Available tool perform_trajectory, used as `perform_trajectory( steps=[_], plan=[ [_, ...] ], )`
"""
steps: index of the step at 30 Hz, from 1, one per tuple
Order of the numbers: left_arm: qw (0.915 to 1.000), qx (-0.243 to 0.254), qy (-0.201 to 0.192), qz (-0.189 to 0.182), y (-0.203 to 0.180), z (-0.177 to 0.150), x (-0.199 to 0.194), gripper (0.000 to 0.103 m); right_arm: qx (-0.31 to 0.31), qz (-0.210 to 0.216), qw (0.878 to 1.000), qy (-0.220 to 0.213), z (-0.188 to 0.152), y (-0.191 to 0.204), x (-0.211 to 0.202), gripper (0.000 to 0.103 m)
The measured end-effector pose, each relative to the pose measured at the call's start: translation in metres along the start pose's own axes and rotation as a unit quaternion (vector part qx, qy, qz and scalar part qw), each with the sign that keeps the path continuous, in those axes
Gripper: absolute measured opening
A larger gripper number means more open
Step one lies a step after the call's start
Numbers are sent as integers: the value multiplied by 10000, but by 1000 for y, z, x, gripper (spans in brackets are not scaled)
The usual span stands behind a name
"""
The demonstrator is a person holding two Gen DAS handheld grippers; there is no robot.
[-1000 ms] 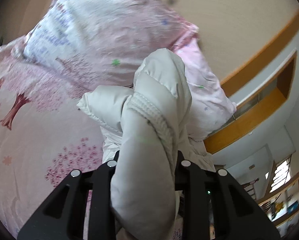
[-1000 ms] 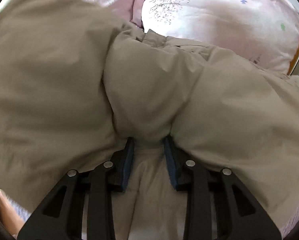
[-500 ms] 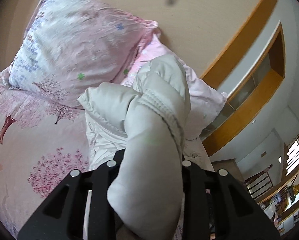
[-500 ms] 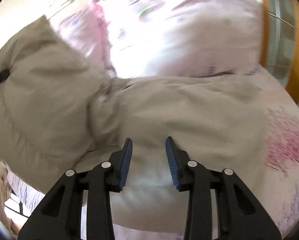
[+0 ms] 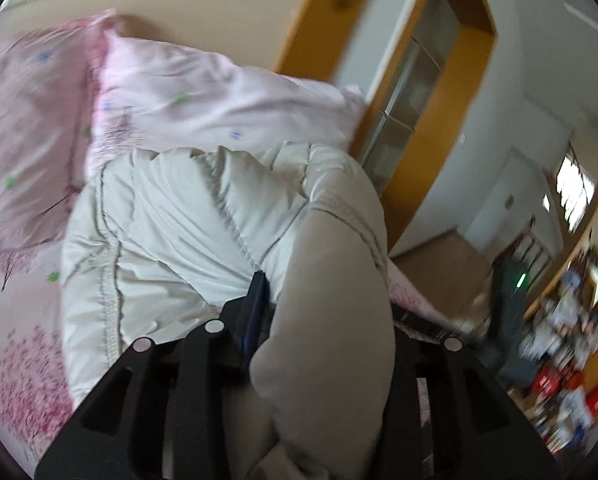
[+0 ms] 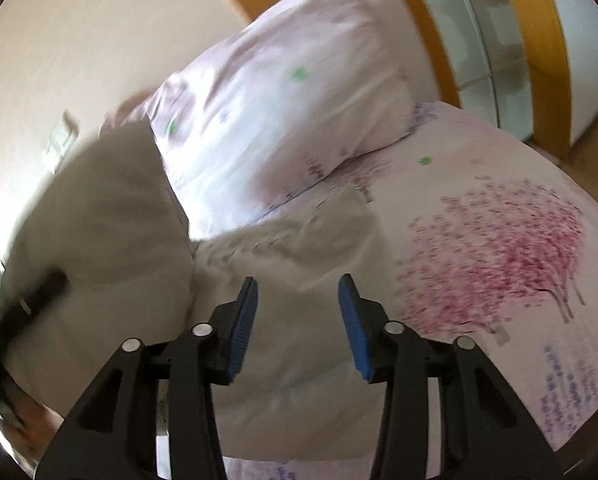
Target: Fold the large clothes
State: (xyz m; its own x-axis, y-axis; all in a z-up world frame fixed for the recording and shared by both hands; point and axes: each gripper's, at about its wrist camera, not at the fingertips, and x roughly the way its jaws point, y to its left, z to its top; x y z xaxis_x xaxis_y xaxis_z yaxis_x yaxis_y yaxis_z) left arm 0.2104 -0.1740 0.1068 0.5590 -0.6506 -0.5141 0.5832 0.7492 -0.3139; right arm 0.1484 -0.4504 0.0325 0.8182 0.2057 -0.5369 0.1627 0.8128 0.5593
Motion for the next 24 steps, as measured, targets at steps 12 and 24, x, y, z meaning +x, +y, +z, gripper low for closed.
perform_trajectory(
  steps=[12, 24],
  plan=[
    [9300, 3479, -307, 1147, -120, -107, 70, 61, 558, 1600, 9815, 891, 50, -22, -15, 71],
    [8891, 4345, -407, 1378, -137, -144, 89, 69, -1669, 937, 9608, 2005, 34, 89, 12, 62]
  ],
)
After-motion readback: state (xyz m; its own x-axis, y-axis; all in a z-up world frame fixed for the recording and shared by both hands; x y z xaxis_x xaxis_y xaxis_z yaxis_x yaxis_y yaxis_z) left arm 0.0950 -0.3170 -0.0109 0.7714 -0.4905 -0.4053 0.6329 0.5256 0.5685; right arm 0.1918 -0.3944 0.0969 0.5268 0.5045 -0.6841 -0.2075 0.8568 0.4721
